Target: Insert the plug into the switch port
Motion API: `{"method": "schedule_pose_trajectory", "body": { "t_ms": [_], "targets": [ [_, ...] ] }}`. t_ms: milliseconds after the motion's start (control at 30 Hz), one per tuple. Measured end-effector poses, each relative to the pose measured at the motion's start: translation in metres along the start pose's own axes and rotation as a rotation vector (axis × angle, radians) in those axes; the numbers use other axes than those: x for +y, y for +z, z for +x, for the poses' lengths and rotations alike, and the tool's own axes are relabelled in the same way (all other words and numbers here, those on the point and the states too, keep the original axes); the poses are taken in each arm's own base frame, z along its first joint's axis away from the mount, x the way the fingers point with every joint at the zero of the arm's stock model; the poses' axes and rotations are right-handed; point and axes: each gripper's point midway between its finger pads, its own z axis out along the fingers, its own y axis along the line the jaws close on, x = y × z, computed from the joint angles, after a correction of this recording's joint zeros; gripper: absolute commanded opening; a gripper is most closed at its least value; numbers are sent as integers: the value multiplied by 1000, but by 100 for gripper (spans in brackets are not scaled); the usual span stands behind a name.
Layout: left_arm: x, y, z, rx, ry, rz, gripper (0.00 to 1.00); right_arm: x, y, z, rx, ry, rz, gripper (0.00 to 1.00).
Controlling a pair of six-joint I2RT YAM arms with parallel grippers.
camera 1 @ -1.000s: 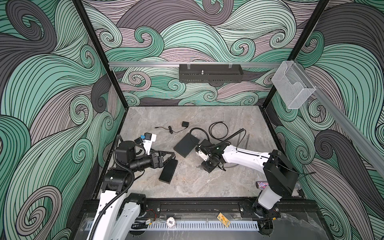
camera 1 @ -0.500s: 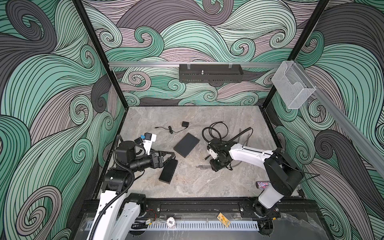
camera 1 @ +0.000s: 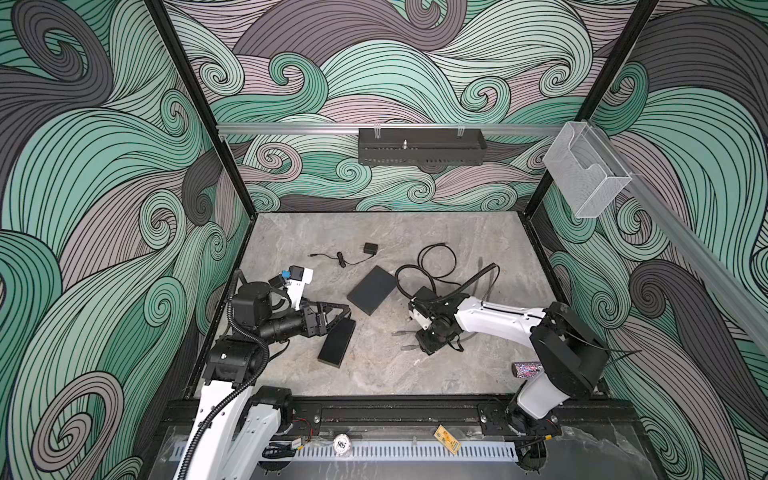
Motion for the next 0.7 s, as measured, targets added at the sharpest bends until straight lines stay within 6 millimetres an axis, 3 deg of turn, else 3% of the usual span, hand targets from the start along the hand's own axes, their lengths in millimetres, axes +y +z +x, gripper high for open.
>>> {"method": "schedule_pose_trajectory", "body": {
  "t_ms": [200, 333, 700],
  "targets": [
    [0, 0, 0, 0, 0, 0, 89, 17, 4, -1, 3, -45, 17, 50],
    [0, 0, 0, 0, 0, 0, 89, 35, 6, -8, -4, -98, 25, 42],
    [0, 0, 0, 0, 0, 0, 89, 73, 10, -19, -43, -259, 9, 47]
  ]
}}
